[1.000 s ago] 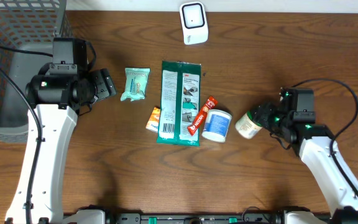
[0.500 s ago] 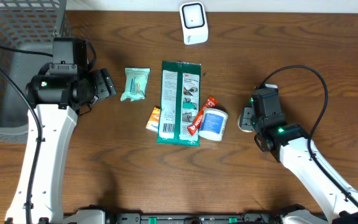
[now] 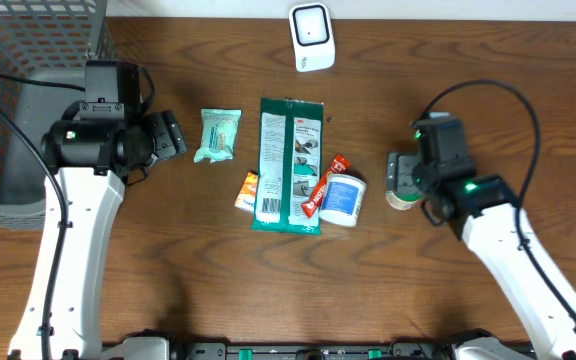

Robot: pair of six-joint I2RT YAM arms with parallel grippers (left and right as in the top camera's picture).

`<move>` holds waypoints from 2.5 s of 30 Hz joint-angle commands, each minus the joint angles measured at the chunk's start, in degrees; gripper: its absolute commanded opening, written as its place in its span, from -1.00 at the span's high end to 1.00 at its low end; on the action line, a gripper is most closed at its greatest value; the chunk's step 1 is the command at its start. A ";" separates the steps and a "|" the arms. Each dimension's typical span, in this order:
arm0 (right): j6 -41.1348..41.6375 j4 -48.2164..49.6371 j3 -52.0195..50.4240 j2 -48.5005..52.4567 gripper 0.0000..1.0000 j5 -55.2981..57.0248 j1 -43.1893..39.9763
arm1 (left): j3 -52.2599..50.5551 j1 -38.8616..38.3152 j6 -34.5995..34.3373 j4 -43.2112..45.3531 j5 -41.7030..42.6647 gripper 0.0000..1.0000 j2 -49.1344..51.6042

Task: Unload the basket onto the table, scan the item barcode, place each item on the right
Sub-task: 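Lift the Knorr jar with the right gripper, then carry the Knorr jar to the white barcode scanner with the right gripper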

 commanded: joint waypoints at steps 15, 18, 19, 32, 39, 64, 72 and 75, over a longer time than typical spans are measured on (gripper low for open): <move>-2.03 -9.44 6.34 18.47 -0.78 -14.08 -6.71 | -0.02 0.24 0.50 -0.09 0.37 -0.70 0.39; -2.01 -8.94 6.34 18.95 -0.67 -13.09 -6.71 | -0.02 0.24 0.50 -0.09 0.35 -0.70 0.39; -2.01 -8.90 6.34 18.80 -0.67 -13.11 -6.75 | -0.02 0.24 0.50 -0.09 0.35 -0.71 0.39; -2.21 -6.78 5.81 18.03 -0.49 -11.17 -6.25 | -0.02 0.24 0.50 -0.09 0.35 -0.70 0.39; -2.93 -5.49 4.55 18.03 -0.38 -10.08 -3.85 | -0.02 0.24 0.50 -0.09 0.37 -0.71 0.39; -2.93 -4.00 4.24 16.72 0.12 -6.47 -2.99 | -0.02 0.24 0.50 -0.09 0.35 -0.70 0.39; -2.93 -18.25 18.93 13.44 0.29 -7.17 -2.95 | -0.02 0.24 0.50 -0.09 0.35 -0.71 0.39; -2.93 -25.03 29.14 13.46 0.36 -8.22 -2.71 | -0.02 0.24 0.50 -0.09 0.35 -0.71 0.39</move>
